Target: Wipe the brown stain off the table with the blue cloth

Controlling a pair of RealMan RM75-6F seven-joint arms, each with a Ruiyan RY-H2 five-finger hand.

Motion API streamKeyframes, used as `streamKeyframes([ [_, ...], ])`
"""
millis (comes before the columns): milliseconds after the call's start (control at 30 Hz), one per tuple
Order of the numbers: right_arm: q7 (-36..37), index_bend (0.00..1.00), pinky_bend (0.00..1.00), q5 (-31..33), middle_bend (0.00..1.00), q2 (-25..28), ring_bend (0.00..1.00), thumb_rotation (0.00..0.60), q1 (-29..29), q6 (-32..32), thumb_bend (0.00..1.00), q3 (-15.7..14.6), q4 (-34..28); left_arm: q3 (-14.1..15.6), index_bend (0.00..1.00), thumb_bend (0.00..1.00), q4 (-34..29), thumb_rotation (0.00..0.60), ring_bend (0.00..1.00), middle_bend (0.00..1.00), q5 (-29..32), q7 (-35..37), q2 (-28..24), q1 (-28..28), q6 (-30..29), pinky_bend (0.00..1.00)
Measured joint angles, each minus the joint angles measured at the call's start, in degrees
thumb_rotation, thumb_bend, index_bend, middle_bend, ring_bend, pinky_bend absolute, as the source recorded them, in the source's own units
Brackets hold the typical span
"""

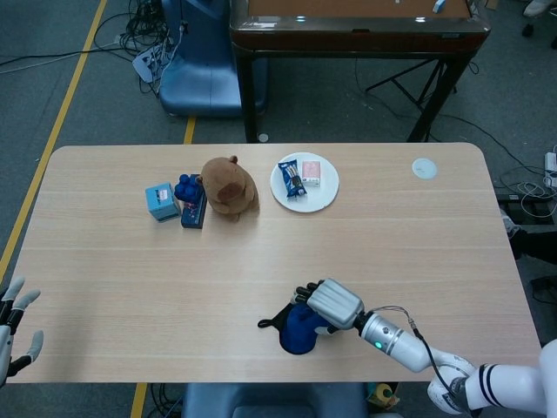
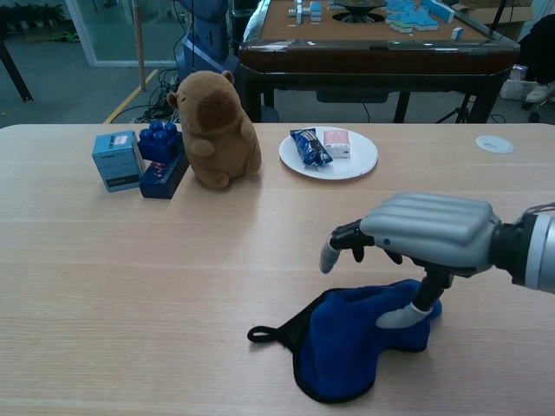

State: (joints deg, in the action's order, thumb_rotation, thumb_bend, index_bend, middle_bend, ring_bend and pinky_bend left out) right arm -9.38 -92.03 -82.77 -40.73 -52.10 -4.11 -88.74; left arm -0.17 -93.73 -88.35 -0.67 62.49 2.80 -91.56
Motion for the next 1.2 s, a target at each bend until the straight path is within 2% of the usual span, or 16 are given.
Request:
streamKeyframes([
  [233, -2.29, 0.00, 0.31, 0.20, 0.09, 3.79, 0.13, 0.600, 1.97, -4.58, 0.03, 1.03, -2.48, -0.19, 0.17, 0.41, -0.29, 0.600, 0.05, 0.02, -0.12, -0.15, -0.08, -0.28, 0.09, 0.03],
  [300, -3.62, 0.00, 0.31, 0.71, 0.12, 4.90, 0.13, 0.600, 2.93, -6.13, 0.07, 1.38, -3.02, -0.25, 0.17, 0.41, -0.28, 0.600, 0.05, 0.02, -0.05, -0.10, -0.10, -0.34, 0.16, 0.03],
  [500, -8.76, 0.02, 0.31, 3.91, 0.16, 9.34, 0.13, 0.600, 7.61, -12.43, 0.16, 2.47, -5.03, -0.40, 0.17, 0.41, -0.20, 0.600, 0.05, 0.02, -0.02, -0.03, -0.09, -0.76, 0.63, 0.03],
  [733, -12.91, 0.02, 0.31, 8.22, 0.17, 15.58, 0.13, 0.600, 14.63, -20.72, 0.16, 3.08, -7.28, -0.57, 0.17, 0.41, 0.07, 0.600, 0.05, 0.02, -0.20, -0.13, 0.18, -1.51, 1.41, 0.03],
  [933, -13.08, 0.02, 0.31, 9.97, 0.17, 19.86, 0.13, 0.600, 21.15, -27.60, 0.16, 2.79, -8.26, -0.68, 0.17, 0.41, 0.27, 0.600, 0.05, 0.02, -0.60, -0.50, 0.78, -2.33, 2.12, 0.03],
  [1200, -10.75, 0.03, 0.31, 9.67, 0.18, 22.57, 0.13, 0.600, 27.12, -32.86, 0.16, 2.00, -8.51, -0.76, 0.17, 0.41, 0.25, 0.600, 0.05, 0.02, -0.80, -0.94, 1.28, -2.78, 2.29, 0.03],
])
